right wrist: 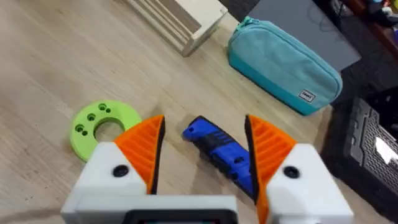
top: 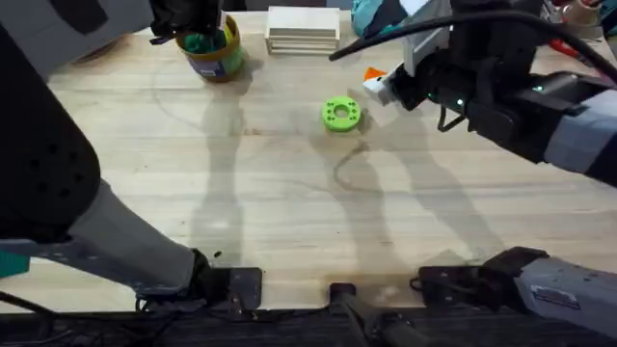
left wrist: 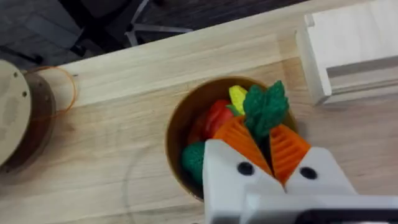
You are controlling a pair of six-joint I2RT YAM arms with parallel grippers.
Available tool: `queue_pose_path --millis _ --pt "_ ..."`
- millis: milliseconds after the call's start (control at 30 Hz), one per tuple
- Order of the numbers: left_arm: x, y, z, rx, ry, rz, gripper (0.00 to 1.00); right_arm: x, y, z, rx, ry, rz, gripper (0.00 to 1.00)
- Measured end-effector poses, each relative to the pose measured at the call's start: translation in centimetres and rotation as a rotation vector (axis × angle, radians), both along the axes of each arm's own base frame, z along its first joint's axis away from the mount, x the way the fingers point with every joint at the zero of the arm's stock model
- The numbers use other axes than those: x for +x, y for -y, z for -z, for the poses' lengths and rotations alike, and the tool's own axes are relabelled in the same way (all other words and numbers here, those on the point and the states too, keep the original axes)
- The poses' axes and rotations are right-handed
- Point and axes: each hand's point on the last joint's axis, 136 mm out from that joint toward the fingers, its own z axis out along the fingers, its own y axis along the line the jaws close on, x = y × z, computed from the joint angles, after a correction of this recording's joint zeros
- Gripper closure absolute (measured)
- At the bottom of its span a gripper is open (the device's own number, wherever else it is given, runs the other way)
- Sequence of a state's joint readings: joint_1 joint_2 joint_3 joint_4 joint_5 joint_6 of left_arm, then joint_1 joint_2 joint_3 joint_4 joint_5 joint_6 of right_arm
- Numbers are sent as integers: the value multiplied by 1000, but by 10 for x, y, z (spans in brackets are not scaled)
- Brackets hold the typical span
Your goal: Pick up the gripper from the table and insert it into the empty holder that is missing its gripper. Then pick up a screw, insert it into the mounting hole, and use the screwdriver to tighten it. Finally, clean up the table by picking up the vegetable and placing it into the bucket.
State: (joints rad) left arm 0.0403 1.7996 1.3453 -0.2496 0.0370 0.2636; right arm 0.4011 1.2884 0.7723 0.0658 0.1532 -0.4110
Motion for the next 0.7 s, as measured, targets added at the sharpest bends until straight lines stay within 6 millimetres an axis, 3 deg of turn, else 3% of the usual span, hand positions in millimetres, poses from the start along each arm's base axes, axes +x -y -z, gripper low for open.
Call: queue_pose_path --millis 367,500,567,600,700 --pt "0 -16 -1 -55 9 -137 989 0 0 0 0 0 0 293" --pt "2 -20 12 -107 -12 -200 972 0 0 0 0 0 0 294" --pt "1 -21 14 -106 -19 -208 721 0 0 0 0 0 0 294" --pt "1 -22 15 -108 -20 -216 647 0 0 0 0 0 0 294" --pt "1 -23 14 -106 -18 -222 564 0 0 0 0 0 0 294"
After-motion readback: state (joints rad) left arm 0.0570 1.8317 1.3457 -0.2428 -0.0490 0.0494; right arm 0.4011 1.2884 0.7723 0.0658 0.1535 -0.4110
